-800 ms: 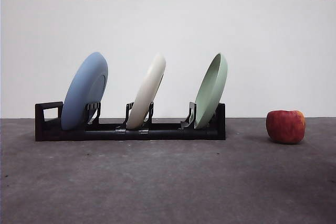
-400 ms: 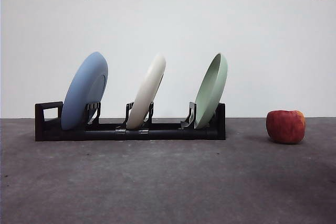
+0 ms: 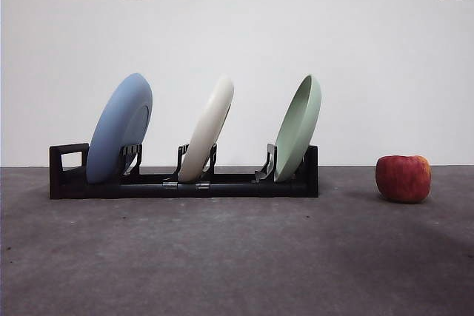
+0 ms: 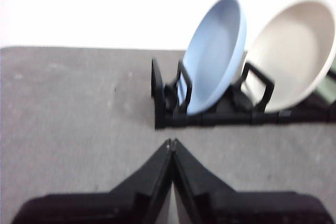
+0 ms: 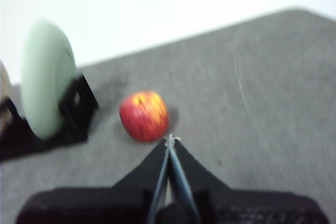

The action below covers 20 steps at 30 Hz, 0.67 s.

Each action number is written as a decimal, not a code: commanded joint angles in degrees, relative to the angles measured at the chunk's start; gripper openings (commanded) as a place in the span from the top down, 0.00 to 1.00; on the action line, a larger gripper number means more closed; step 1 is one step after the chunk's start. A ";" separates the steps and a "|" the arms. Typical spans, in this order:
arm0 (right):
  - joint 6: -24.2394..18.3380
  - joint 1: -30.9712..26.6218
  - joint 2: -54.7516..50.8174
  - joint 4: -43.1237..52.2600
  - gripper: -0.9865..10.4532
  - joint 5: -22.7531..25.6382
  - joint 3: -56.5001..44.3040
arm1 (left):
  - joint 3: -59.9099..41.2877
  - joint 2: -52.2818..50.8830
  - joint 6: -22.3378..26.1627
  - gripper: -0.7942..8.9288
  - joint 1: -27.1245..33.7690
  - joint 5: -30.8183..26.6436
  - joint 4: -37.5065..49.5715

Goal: Take the yellow plate from the plate rack,put the plate on the table,take the apple from the table,put the apple in the plate

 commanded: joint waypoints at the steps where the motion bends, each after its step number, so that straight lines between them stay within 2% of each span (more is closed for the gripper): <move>1: 0.90 -0.04 1.20 -0.59 0.92 -0.26 3.32 | 2.40 1.29 -2.75 0.92 0.20 0.07 0.68; 4: 0.85 -0.04 3.45 -2.16 0.92 -1.77 7.15 | 5.33 3.74 -4.92 0.92 0.20 0.94 0.70; 8: 0.85 -0.04 7.76 -4.35 0.92 -4.72 12.13 | 9.70 8.70 -5.44 0.92 0.20 5.20 0.70; 15: 0.17 -0.04 18.36 -11.96 0.92 -11.72 22.91 | 18.82 21.99 -5.44 0.92 0.17 15.85 0.28; 20: 0.24 -0.04 25.86 -17.59 0.92 -14.73 30.34 | 25.24 31.61 -5.44 0.92 0.07 23.76 0.35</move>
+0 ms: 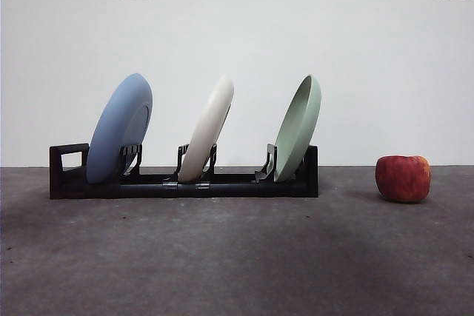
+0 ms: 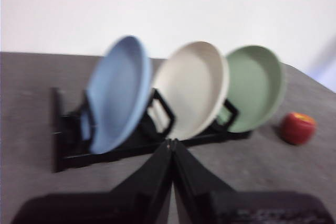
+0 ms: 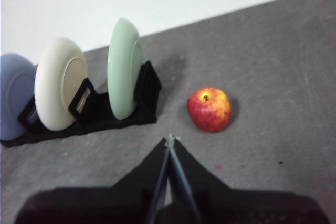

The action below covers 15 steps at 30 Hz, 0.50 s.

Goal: Take the yellow plate from the plate rack,put the plate on the table,take the apple from the table,put the apple in the plate

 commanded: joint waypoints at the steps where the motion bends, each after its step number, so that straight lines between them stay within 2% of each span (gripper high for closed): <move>1: -0.02 -0.04 3.48 -2.25 0.92 -1.53 3.54 | 3.06 5.31 -0.33 0.92 0.04 4.26 0.28; 8: 2.45 -0.04 10.01 -7.67 0.92 -3.93 9.05 | 9.84 17.77 -2.84 0.92 0.02 14.47 -1.38; 12: 0.31 -0.02 13.14 -8.96 0.92 -10.62 10.27 | 16.31 25.66 -2.25 0.92 -0.02 18.51 -4.85; 15: -1.90 0.00 15.87 -10.49 0.92 -14.91 11.39 | 24.15 33.09 0.37 0.92 -0.68 19.32 -10.71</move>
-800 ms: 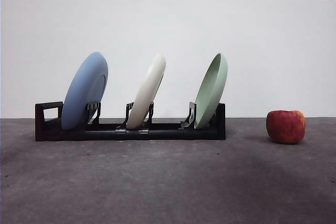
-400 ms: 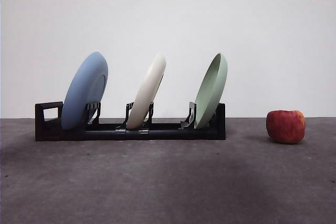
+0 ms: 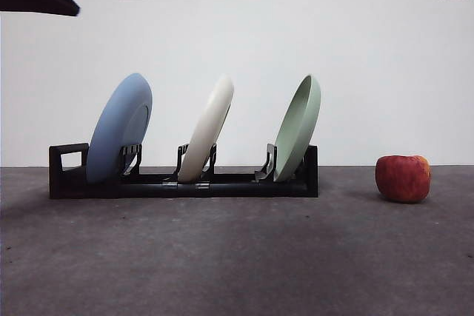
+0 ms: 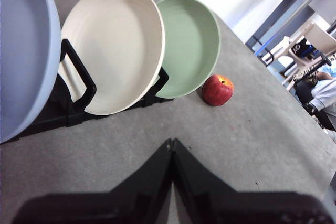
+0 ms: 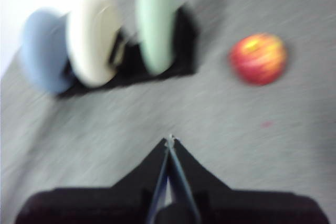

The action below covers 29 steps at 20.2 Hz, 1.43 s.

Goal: Take the yellow plate from the plate rack,put the plate on the table,take the apple from the table,put the apple in the plate

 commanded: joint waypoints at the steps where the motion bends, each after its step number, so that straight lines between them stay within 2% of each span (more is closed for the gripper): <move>1: -2.29 0.00 1.68 -0.42 0.92 -2.78 0.66 | 7.43 6.91 3.54 0.92 -0.85 0.74 -5.29; 8: -3.13 0.00 4.57 -0.17 0.92 -3.19 0.66 | 32.30 26.53 12.26 0.92 -7.45 0.68 -20.94; 10: -3.13 0.00 4.87 -0.17 0.92 -3.63 0.66 | 39.08 31.80 14.01 0.92 -9.94 -1.14 -24.13; 14: -3.32 0.00 5.44 -0.13 0.92 -10.01 0.66 | 48.46 39.82 17.35 0.91 -13.59 -7.54 -26.64; 15: -3.30 0.00 5.55 -0.11 0.92 -10.82 0.66 | 50.25 41.59 17.38 0.88 -14.21 -8.96 -26.95; 18: -3.28 0.00 5.77 -0.63 0.92 -11.82 0.66 | 52.48 44.81 17.35 0.58 -15.47 -12.07 -26.25; 20: -3.28 0.00 5.77 -0.57 0.92 -12.31 0.66 | 52.48 46.01 17.40 0.46 -16.26 -13.05 -25.14; 22: -3.28 0.00 5.77 -0.52 0.92 -12.31 0.66 | 52.48 46.88 17.55 0.30 -17.16 -13.00 -24.50; 25: -3.30 0.00 5.77 -0.52 0.92 -12.28 0.66 | 52.48 47.60 19.15 0.27 -18.80 -13.29 -23.52; 29: -3.28 0.00 5.77 -0.59 0.92 -12.28 0.66 | 52.48 48.70 19.43 0.27 -20.61 -17.46 -22.91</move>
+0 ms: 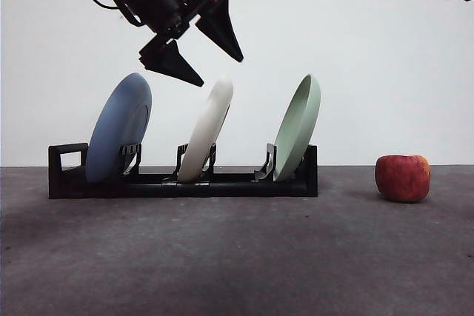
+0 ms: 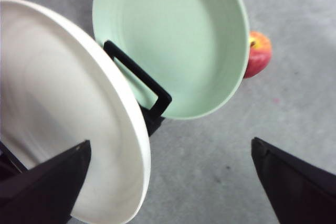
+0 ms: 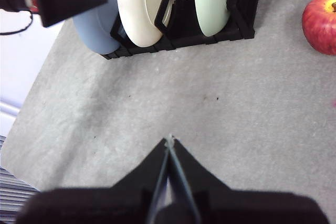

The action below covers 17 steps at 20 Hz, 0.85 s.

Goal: Take the yellow plate from the plate rack,put the plate on the table,take the apple from the table,put the apple in the plate

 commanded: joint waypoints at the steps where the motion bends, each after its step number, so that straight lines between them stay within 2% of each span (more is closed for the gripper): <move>1: -0.59 0.00 -0.02 0.22 0.92 -0.31 0.33 | 0.11 1.64 0.83 0.27 -0.59 -1.22 0.48; 6: -0.61 0.00 -0.02 -0.35 0.92 -0.28 0.33 | 0.11 3.43 1.31 0.28 -0.81 -1.11 0.55; 9: -0.79 0.00 -0.02 -1.38 0.92 -0.07 0.33 | 0.11 3.91 1.79 0.43 -0.81 -1.18 0.98; 11: -0.85 0.00 -0.02 -1.42 0.92 -0.07 0.33 | 0.11 3.98 1.70 0.45 -0.81 -1.01 1.46; 17: -0.83 0.00 -0.02 -1.86 0.92 -0.07 0.33 | 0.11 4.33 1.75 0.67 -0.96 -1.03 2.54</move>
